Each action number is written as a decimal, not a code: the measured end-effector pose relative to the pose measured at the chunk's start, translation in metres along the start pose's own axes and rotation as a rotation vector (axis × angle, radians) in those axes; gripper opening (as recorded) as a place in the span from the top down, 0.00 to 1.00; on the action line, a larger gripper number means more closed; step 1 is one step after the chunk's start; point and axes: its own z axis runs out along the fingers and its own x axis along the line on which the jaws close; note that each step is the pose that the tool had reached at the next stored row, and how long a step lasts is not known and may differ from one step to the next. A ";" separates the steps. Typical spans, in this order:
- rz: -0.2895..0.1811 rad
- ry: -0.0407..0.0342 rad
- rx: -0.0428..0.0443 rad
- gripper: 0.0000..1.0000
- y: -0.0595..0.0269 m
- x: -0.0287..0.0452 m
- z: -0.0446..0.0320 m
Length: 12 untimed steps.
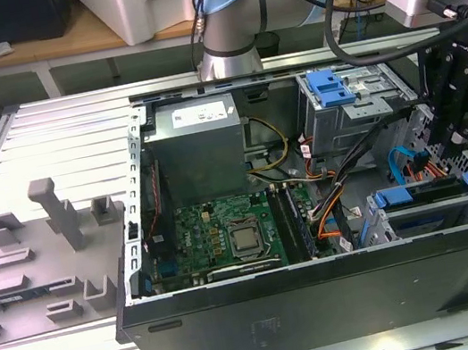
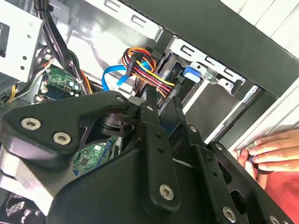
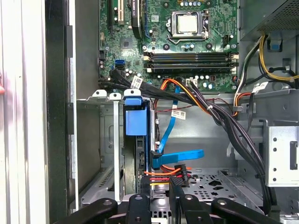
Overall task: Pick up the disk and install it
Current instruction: 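Insert the second disk wire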
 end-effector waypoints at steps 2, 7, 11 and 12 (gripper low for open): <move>0.000 0.0013 0.0000 0.70 0.0000 -0.0001 0.0001; 0.000 0.0168 -0.0002 0.70 0.0010 -0.0025 0.0002; 0.000 0.0288 0.0000 0.70 0.0026 -0.0113 -0.0003; 0.000 0.0339 0.0000 0.70 0.0029 -0.0119 -0.0004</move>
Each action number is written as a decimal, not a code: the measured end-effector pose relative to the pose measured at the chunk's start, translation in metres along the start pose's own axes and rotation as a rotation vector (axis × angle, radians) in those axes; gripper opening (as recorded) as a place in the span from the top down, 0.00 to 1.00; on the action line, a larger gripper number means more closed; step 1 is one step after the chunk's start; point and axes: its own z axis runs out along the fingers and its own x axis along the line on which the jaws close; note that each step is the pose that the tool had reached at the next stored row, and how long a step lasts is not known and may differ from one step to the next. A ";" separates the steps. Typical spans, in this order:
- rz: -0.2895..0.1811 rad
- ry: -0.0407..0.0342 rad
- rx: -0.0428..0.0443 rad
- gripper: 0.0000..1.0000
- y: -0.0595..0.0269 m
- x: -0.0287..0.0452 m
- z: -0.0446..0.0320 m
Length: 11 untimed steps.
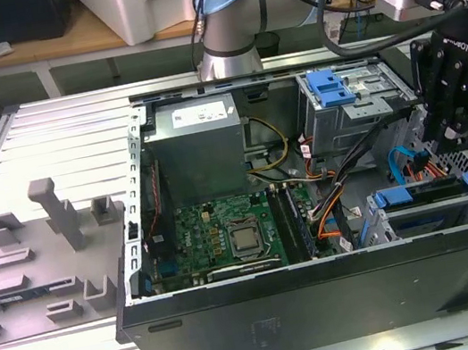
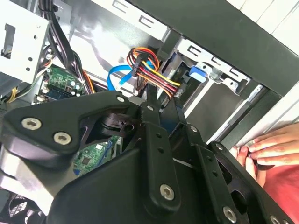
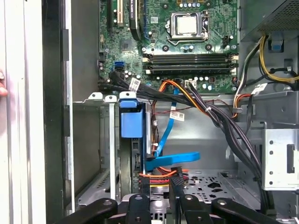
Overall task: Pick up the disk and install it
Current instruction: 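Insert the second disk wire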
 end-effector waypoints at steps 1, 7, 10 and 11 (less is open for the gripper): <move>0.000 0.0055 0.0001 0.70 0.0002 -0.0001 0.0000; 0.000 0.0286 0.0003 0.70 0.0040 -0.0001 0.0004; 0.000 0.0391 0.0004 0.70 0.0088 -0.0001 0.0010; 0.000 0.0421 0.0005 0.70 0.0106 -0.0001 0.0010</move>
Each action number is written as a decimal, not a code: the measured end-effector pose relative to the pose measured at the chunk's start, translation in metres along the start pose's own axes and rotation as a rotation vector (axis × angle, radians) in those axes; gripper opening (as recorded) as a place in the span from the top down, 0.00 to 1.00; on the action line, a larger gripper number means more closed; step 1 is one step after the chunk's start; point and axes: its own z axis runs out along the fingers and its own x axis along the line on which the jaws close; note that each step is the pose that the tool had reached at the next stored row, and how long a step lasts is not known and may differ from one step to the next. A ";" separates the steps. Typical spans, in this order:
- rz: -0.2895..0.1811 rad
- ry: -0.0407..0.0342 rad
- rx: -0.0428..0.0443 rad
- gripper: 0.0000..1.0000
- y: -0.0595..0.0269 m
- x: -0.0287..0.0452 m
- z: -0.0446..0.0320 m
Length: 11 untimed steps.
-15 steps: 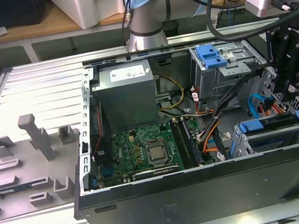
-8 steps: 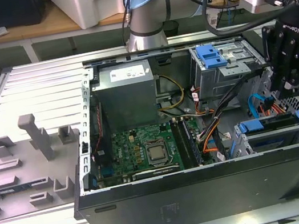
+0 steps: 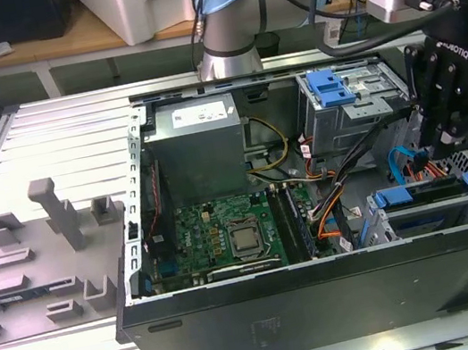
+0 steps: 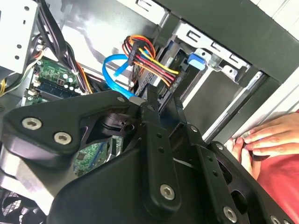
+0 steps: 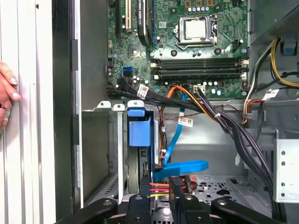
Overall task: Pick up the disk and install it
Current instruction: 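Insert the second disk wire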
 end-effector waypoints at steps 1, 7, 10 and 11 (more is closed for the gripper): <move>0.000 0.0030 0.0001 0.70 0.0021 0.0000 0.0002; 0.000 0.0108 0.0003 0.70 0.0075 -0.0004 0.0035; 0.000 0.0108 0.0008 0.70 0.0095 -0.0007 0.0055; 0.000 0.0110 0.0010 0.70 0.0095 -0.0007 0.0059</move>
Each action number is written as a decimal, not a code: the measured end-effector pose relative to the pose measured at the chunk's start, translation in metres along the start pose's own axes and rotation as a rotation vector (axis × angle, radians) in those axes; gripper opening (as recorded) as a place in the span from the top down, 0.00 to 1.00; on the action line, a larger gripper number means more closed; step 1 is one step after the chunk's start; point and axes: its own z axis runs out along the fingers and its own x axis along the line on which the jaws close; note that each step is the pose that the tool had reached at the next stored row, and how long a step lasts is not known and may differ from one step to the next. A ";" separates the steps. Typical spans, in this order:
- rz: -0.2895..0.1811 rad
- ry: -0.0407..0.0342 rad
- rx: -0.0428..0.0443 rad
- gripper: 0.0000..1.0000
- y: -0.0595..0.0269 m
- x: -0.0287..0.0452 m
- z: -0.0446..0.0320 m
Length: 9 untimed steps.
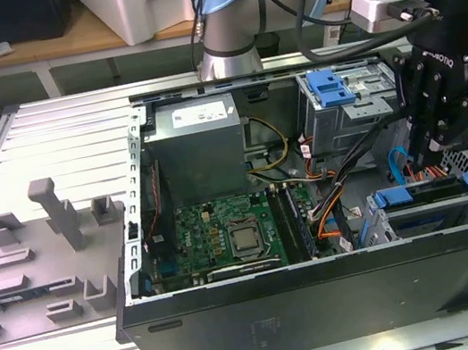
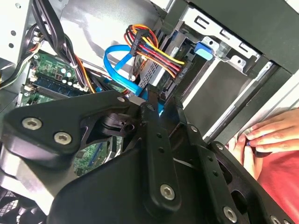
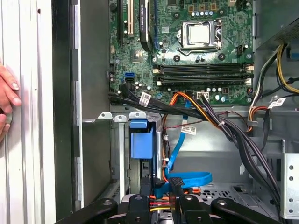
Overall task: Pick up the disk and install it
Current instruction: 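Insert the second disk wire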
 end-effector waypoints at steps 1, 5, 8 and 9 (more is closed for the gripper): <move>0.000 -0.0001 0.0001 0.70 0.0001 0.0000 0.0003; 0.000 -0.0004 0.0000 0.70 0.0001 -0.0001 0.0010; 0.001 -0.0006 -0.0001 0.70 0.0002 -0.0002 0.0012; 0.002 -0.0006 -0.0002 0.70 0.0003 -0.0001 0.0012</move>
